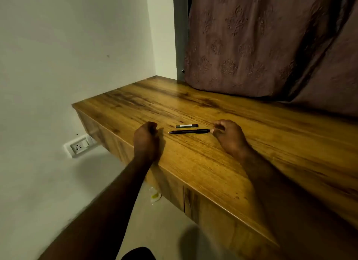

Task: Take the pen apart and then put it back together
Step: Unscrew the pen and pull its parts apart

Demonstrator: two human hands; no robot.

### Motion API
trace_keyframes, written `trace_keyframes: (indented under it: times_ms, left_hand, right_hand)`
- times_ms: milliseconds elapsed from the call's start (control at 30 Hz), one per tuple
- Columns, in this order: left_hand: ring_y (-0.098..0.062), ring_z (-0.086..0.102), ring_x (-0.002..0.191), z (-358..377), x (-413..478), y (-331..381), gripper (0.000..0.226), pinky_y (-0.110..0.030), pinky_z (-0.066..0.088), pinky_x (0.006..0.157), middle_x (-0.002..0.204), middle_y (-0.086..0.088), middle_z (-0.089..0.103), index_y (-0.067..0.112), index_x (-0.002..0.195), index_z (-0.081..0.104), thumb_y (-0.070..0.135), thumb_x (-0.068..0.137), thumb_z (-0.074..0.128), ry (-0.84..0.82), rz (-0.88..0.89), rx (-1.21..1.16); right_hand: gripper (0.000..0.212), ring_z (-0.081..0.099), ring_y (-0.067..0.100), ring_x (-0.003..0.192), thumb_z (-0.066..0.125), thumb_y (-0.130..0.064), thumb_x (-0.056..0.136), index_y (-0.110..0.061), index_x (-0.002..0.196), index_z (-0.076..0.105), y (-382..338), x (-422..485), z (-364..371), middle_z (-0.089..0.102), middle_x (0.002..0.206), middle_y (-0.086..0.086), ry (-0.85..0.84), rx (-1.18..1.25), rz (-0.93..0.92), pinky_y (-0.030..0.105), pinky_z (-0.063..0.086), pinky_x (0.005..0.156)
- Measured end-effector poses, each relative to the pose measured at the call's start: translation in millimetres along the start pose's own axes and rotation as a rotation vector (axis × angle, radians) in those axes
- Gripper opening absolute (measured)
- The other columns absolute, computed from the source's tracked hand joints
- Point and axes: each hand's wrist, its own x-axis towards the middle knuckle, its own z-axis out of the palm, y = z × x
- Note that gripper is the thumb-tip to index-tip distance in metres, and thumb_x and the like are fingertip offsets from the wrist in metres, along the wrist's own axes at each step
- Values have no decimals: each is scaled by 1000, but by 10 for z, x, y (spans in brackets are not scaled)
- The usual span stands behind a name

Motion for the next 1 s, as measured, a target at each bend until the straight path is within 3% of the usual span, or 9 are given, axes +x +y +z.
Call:
trace_keyframes:
  times_ms: [67,167,267,433,633,733,800,900,1000]
  left_hand:
    - [-12,63,92,-19,21,22,28,-26,50,84,104,0,67,16,118,62,20,90,62,-17,-8,-8]
    - [-11,62,92,-18,27,0,29,-21,47,83,106,-1,67,14,119,63,14,89,62,-4,-23,-5]
    - [-10,63,92,-13,25,2,30,-16,44,80,105,-1,69,14,117,64,9,87,63,44,-48,-19]
    - [-10,63,97,-9,-7,75,31,-17,44,82,110,-1,67,14,120,62,10,89,60,56,-55,-17]
    - [-8,65,78,-35,-73,151,22,-3,40,66,90,-1,72,10,106,71,14,85,65,-69,174,33]
    - [-1,64,67,-55,-71,138,14,-8,46,64,78,5,72,16,93,76,12,83,67,-165,227,17]
    - [-3,64,61,-46,-38,82,11,-20,51,62,72,3,72,18,87,78,12,81,71,-225,131,-77]
    - [-17,67,69,-33,-20,43,10,-37,55,70,76,-6,74,16,87,78,14,78,74,-266,-26,-248]
    - [-22,67,74,-67,-30,119,19,-28,56,65,89,-17,72,-1,102,71,1,82,69,-273,-94,-418]
  right_hand:
    - [37,52,23,119,64,-25,91,-13,126,62,-16,18,27,58,127,5,-51,-204,-18,36,42,102]
    - [23,48,25,117,63,-26,90,-21,112,68,3,7,63,60,119,3,-86,-296,-58,40,41,101]
    - [7,54,23,106,67,-19,87,-21,92,72,17,14,67,63,106,2,-49,-221,-83,36,46,89]
    - [6,60,14,81,65,-14,90,-13,92,70,-18,14,23,67,89,0,-47,30,-42,21,41,60]
    - [8,58,10,78,63,-16,91,-14,94,71,-16,40,9,68,87,-2,-19,159,16,19,38,59]
    - [10,59,10,80,63,-17,91,-14,95,72,-28,56,31,69,88,-2,-16,182,20,19,40,61]
    - [9,61,11,82,64,-16,90,-14,94,72,-44,80,66,70,88,-1,-39,188,16,18,41,63]
    - [8,62,15,83,65,-13,89,-14,93,71,-56,124,88,70,89,3,-35,224,23,21,45,66]
    - [8,63,17,84,65,-11,89,-13,92,72,-48,135,86,71,89,5,-14,241,48,30,50,75]
